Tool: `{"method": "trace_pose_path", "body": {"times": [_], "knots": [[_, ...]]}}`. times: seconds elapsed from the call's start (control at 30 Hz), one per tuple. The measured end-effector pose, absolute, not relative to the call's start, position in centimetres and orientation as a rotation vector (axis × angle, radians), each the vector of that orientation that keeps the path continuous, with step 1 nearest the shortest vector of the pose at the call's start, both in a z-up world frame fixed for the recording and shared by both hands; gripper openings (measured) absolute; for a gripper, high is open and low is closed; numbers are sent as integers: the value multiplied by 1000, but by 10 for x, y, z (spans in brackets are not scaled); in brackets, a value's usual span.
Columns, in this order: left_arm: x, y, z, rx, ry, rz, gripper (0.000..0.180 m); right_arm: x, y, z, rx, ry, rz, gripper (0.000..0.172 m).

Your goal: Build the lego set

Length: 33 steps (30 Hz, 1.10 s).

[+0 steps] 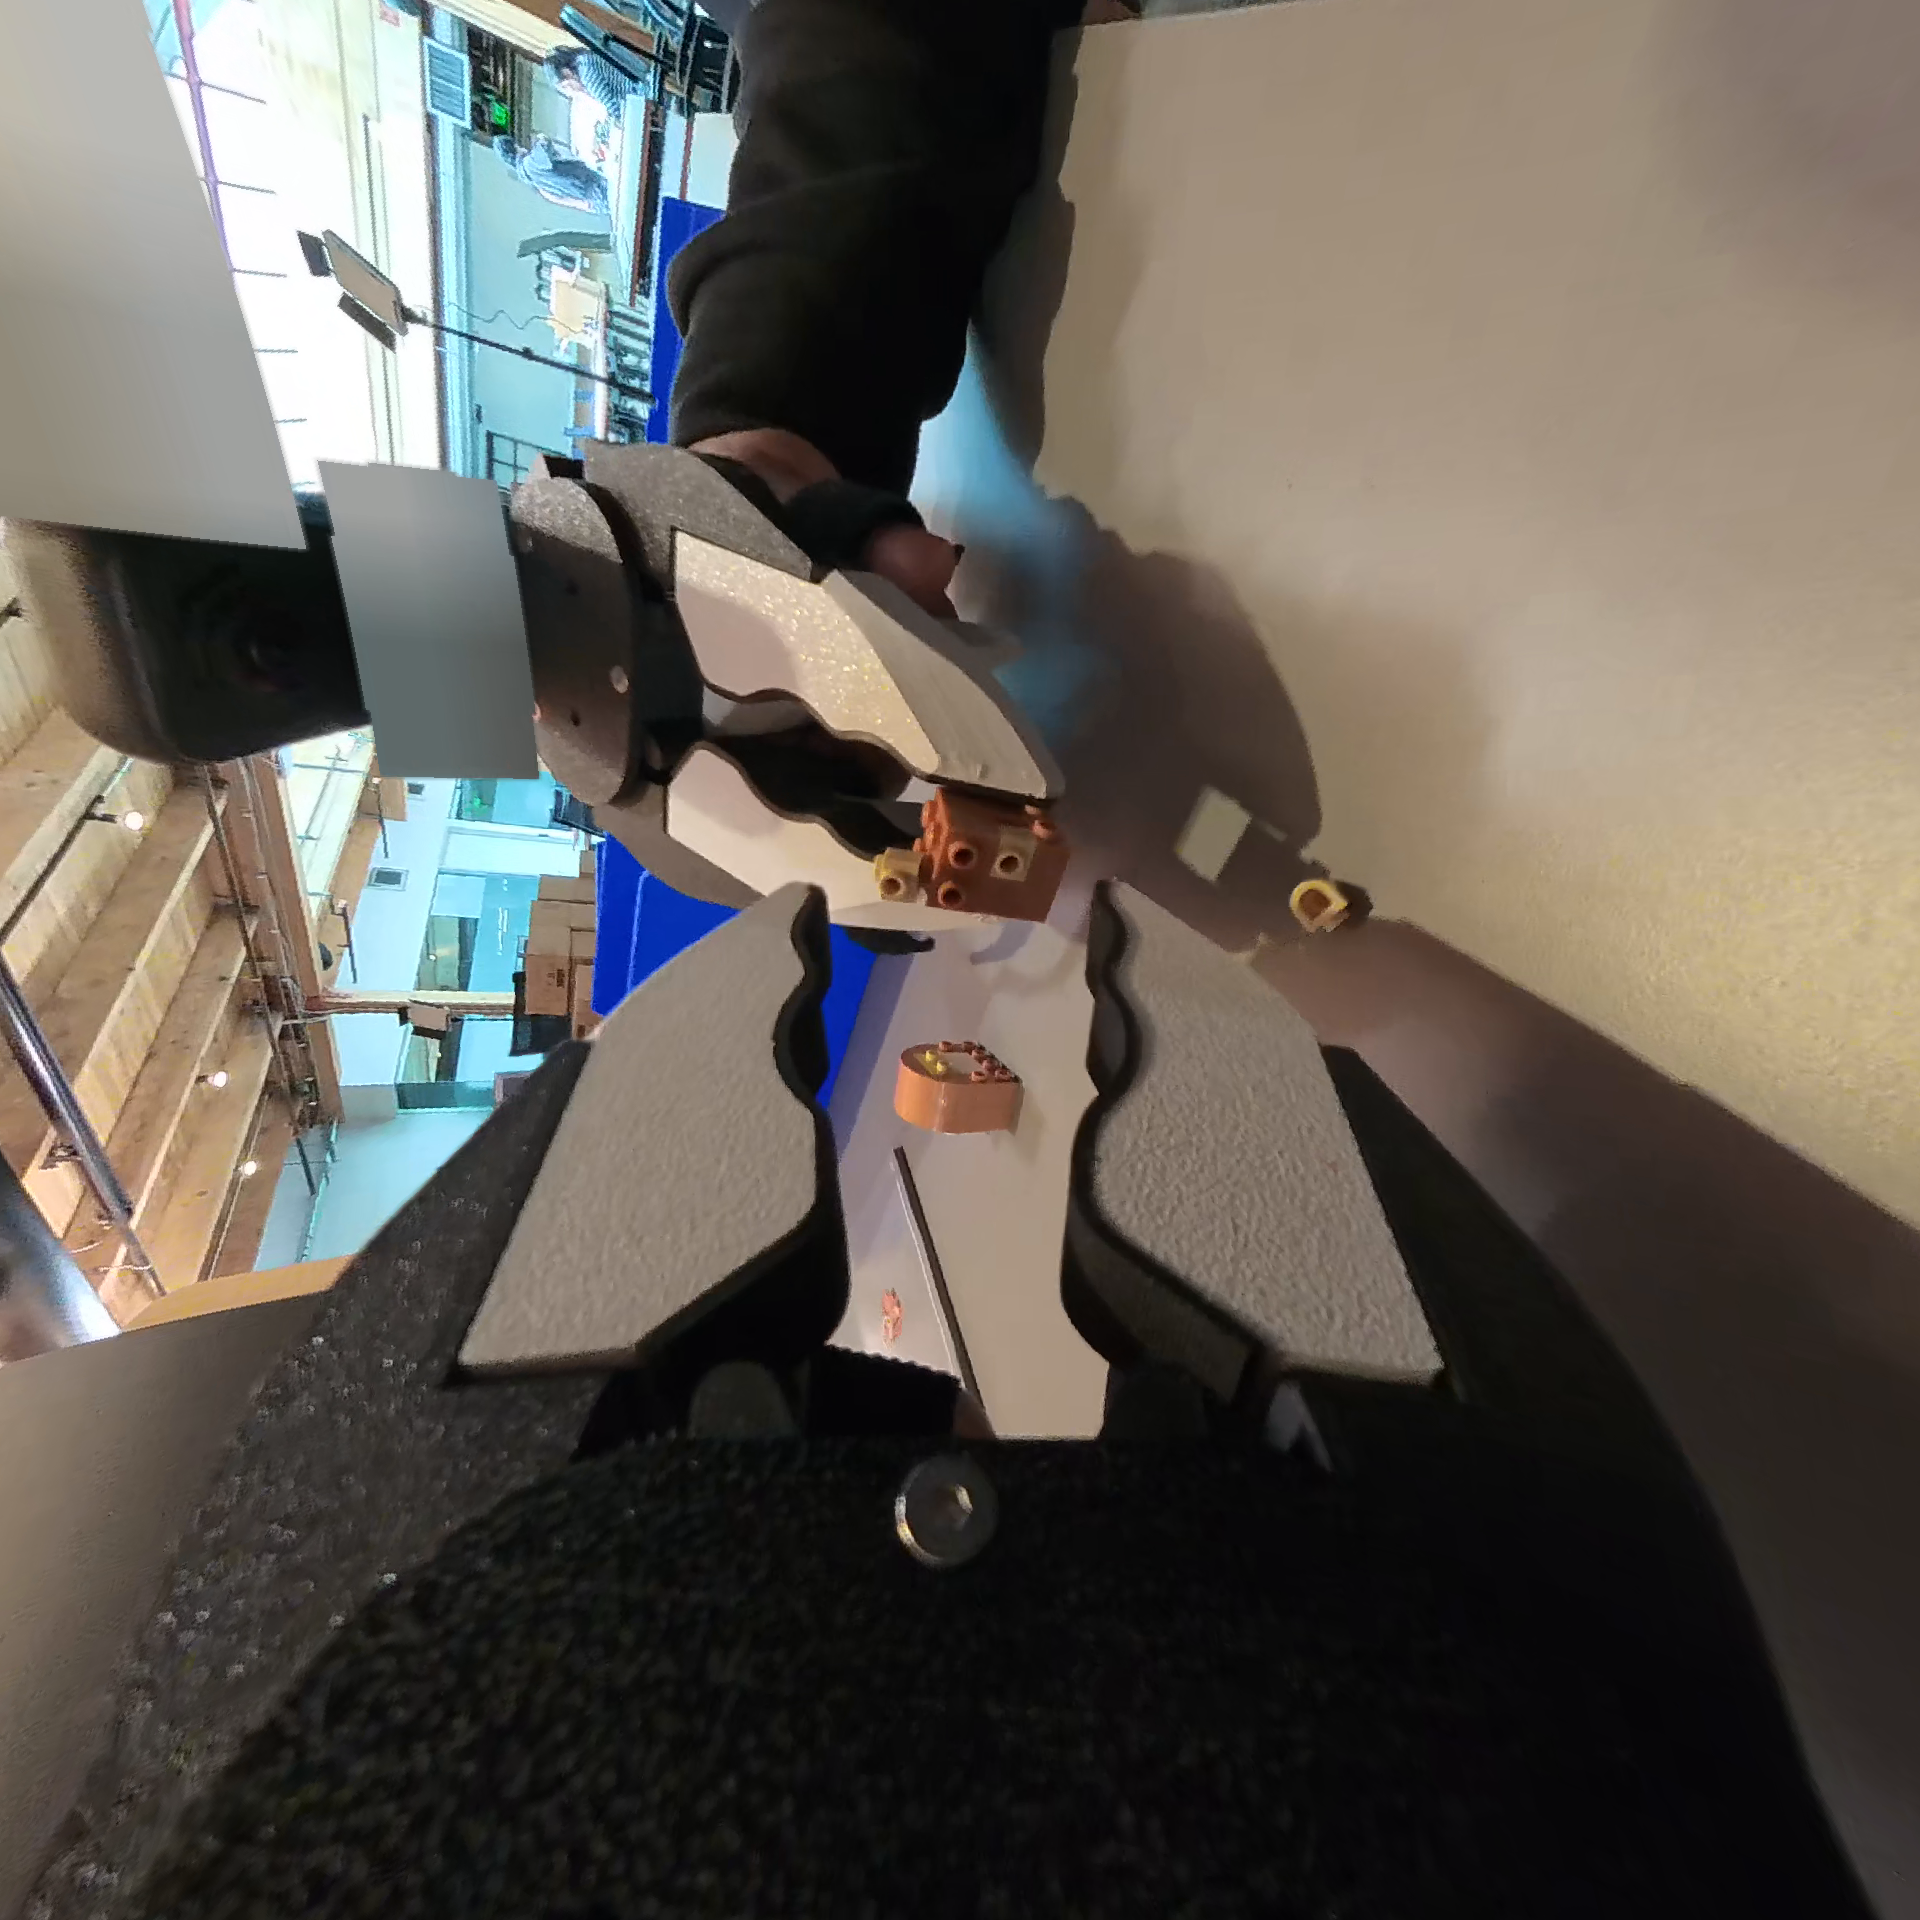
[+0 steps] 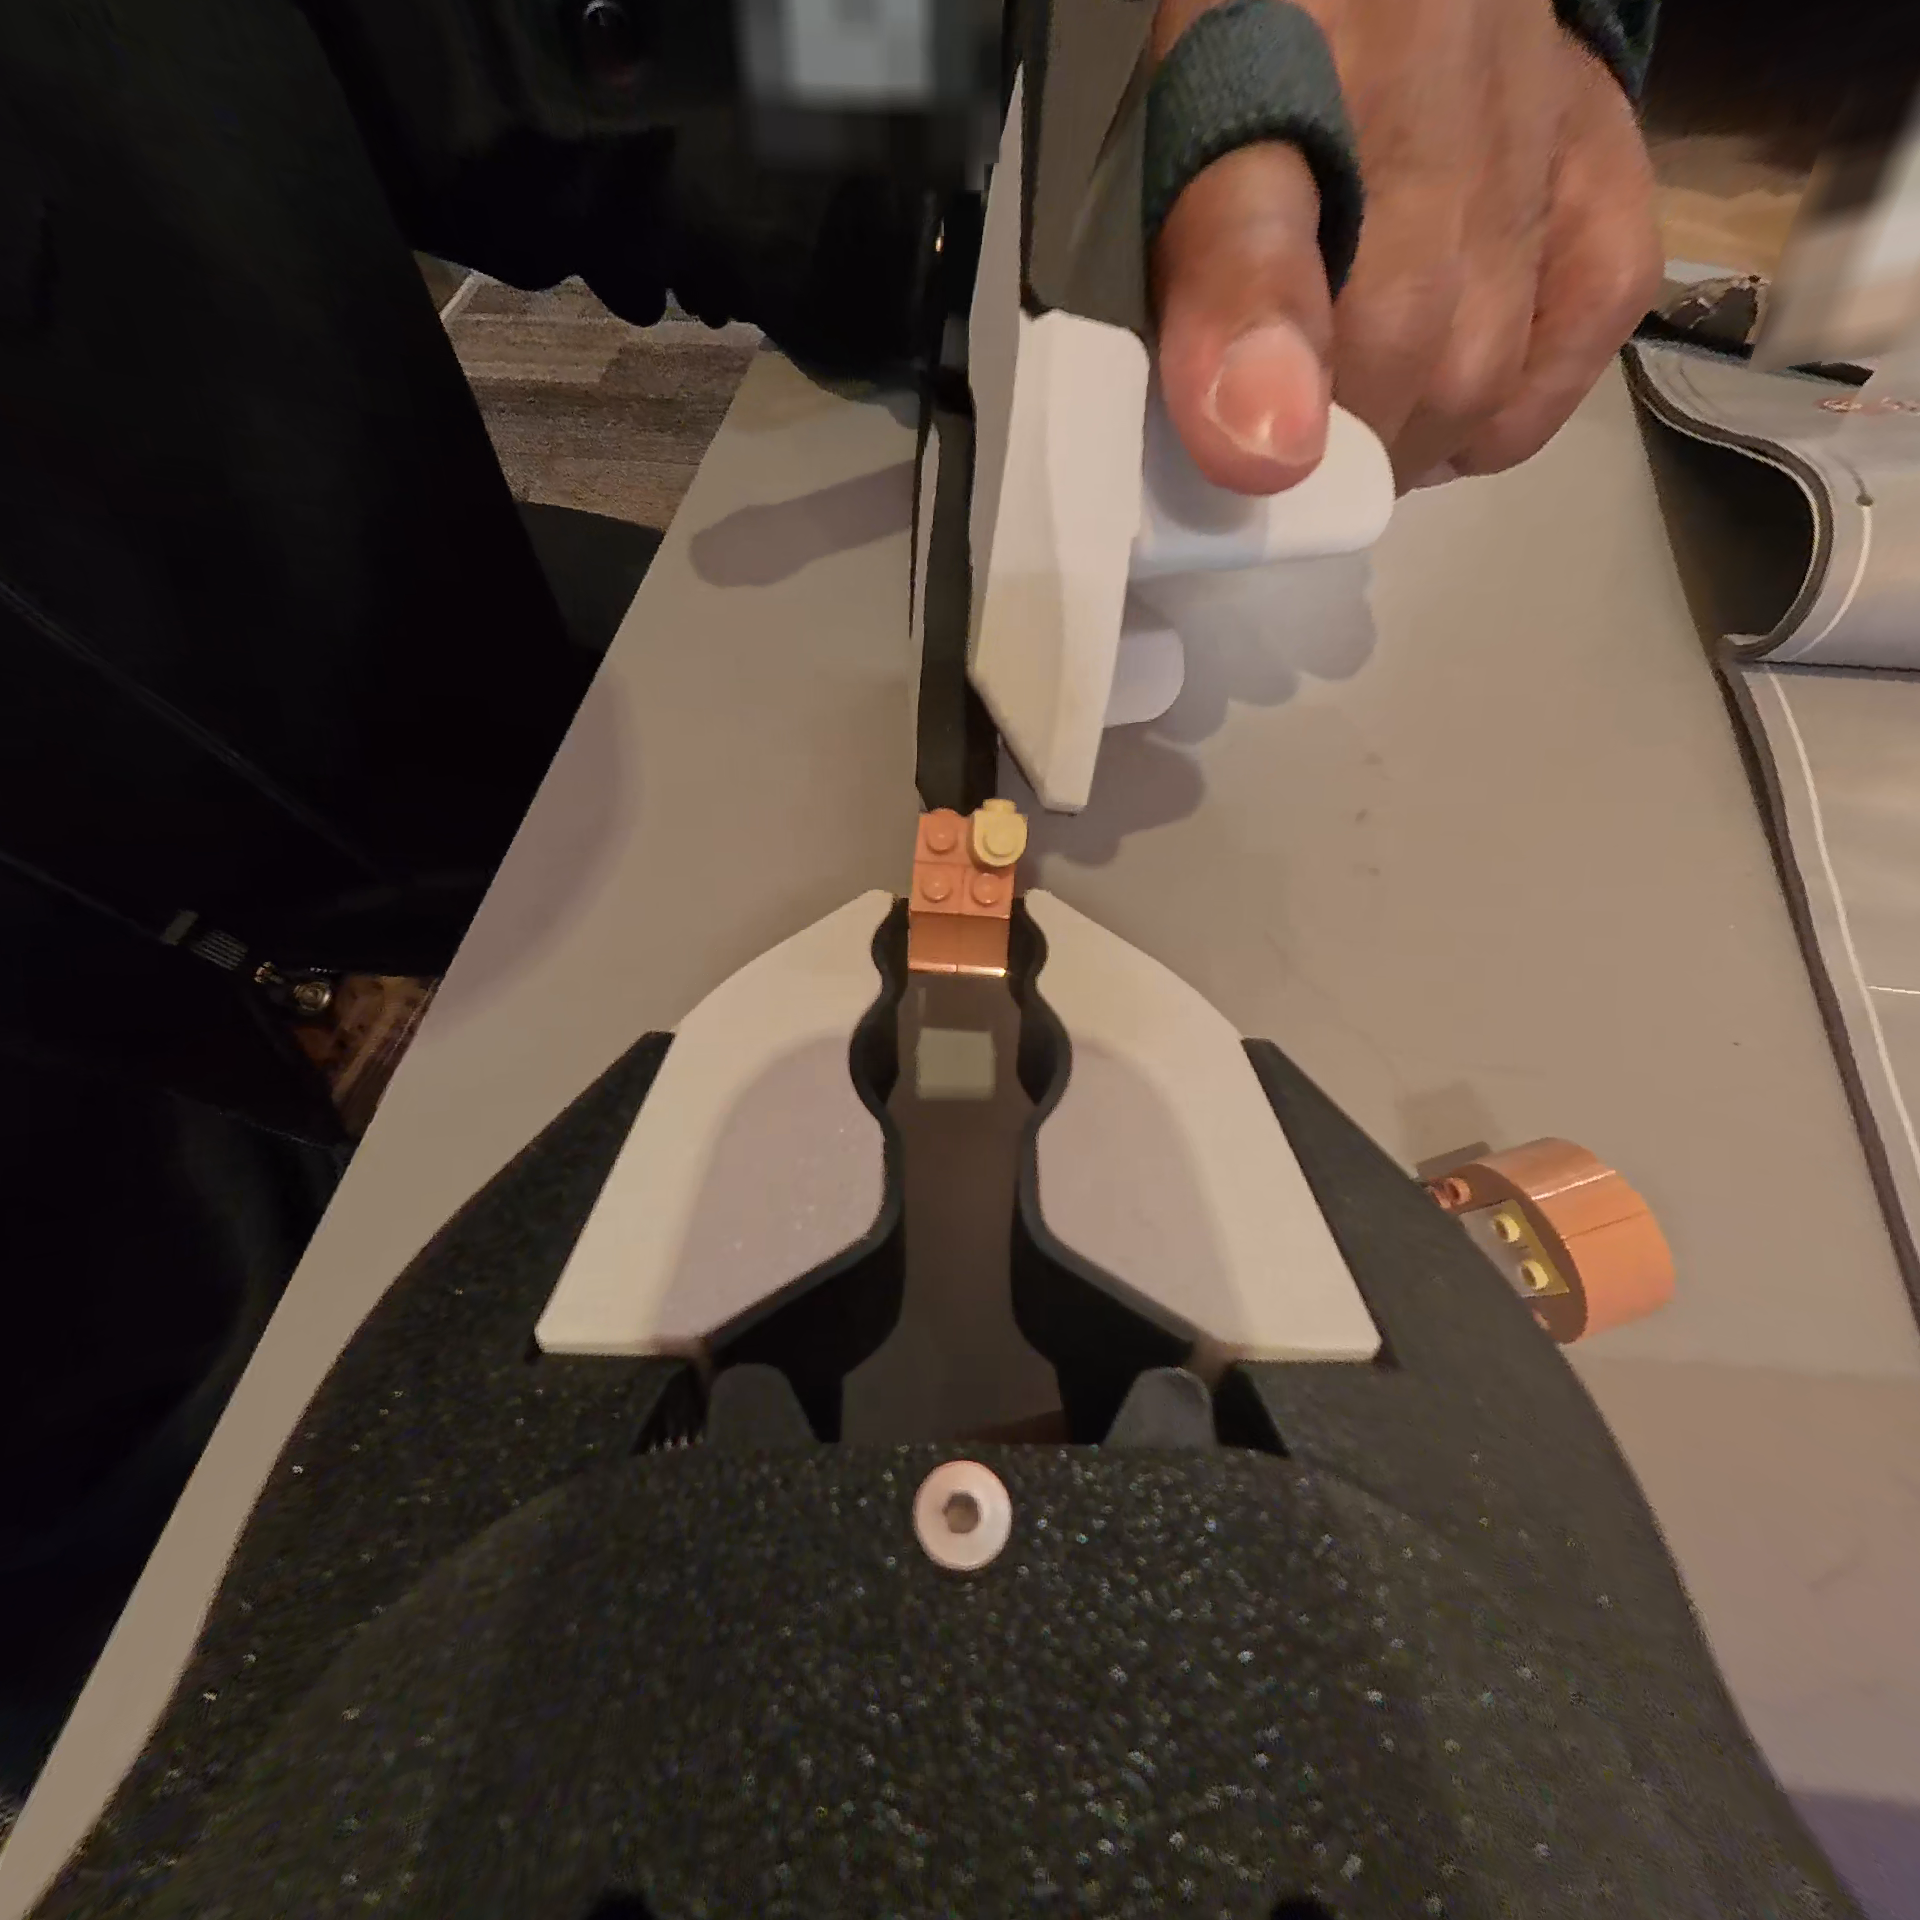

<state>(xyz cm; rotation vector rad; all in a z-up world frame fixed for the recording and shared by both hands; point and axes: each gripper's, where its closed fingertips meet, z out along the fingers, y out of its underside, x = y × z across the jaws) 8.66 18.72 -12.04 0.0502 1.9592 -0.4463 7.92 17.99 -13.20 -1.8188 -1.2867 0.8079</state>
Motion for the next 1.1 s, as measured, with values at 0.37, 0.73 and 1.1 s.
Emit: {"method": "trace_pose_path", "body": {"times": [0.37, 0.73, 1.1], "knots": [[91, 180, -122, 97, 1944, -423, 39, 77, 178, -130, -1807, -1295, 809, 18], [92, 181, -113, 105, 1880, -425, 35, 78, 179, -124, -1795, -1259, 838, 18], [94, 180, -106, 118, 1808, -395, 34, 79, 180, -117, -1773, -1223, 876, 18]]}}
